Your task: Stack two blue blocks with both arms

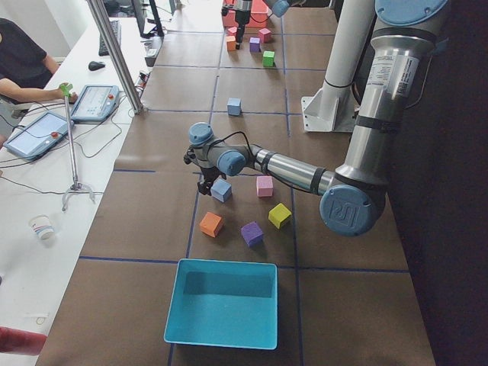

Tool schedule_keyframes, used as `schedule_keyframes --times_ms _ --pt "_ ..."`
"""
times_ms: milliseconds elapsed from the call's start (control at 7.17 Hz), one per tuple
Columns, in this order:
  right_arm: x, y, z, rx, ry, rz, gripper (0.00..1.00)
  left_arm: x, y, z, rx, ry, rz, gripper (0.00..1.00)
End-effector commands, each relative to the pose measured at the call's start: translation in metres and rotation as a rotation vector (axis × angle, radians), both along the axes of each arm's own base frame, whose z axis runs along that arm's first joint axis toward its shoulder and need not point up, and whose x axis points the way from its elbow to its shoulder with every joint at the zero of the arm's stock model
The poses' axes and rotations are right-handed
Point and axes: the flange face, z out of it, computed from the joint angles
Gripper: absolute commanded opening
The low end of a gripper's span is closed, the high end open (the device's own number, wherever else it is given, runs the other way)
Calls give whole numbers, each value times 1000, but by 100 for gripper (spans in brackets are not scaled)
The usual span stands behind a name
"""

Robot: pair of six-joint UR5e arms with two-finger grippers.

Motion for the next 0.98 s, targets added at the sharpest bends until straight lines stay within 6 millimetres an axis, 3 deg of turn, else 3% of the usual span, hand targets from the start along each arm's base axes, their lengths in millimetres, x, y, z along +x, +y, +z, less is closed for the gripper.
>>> schedule_keyframes --times_ms 0,279,837 --pt "-1 -1 3 -2 3 -1 100 16 7 3 0 -27 -1 100" --pt "-2 -2 5 -6 7 1 100 31 15 9 -18 -34 18 100" --pt "-8 -2 9 -14 14 -4 100 51 11 32 -36 -52 41 99"
